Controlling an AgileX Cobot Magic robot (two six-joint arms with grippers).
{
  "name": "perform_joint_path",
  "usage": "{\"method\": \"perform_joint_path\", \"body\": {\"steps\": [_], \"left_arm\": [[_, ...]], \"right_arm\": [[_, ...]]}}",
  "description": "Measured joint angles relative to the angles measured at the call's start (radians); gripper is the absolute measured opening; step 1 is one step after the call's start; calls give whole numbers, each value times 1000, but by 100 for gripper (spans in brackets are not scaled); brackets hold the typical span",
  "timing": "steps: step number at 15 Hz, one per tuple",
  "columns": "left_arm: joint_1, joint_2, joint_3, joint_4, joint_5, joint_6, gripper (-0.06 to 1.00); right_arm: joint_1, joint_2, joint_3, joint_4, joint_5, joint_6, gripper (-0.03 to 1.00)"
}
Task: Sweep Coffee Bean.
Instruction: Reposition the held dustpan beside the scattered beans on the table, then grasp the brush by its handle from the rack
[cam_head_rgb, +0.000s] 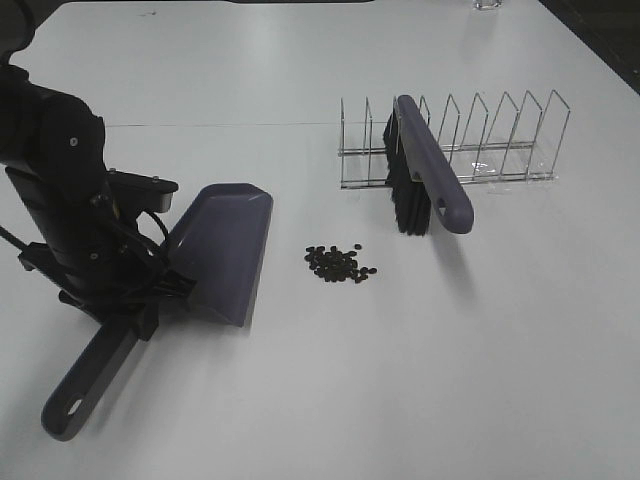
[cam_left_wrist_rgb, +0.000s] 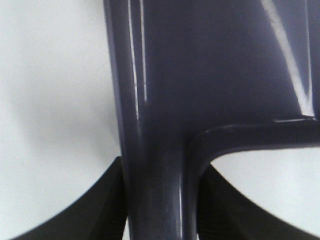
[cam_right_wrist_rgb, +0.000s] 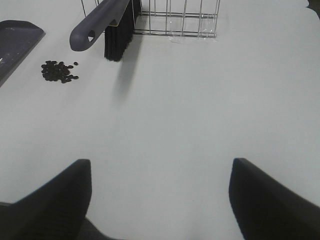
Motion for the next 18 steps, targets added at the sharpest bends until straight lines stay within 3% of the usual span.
{"method": "perform_joint_path", "body": {"steps": [8,12,14,18], "left_arm": [[0,0,1,0,-34,-4,34],[0,0,1,0,-34,-4,34],[0,0,1,0,-34,-4,34],[0,0,1,-3,-34,-4,34]], "right_arm": [[0,66,-39,33,0,58,69],[0,367,-200,81,21,50,91],[0,588,-291,81,-20,-66,93],[0,962,-455,115,-62,-79,93]]}}
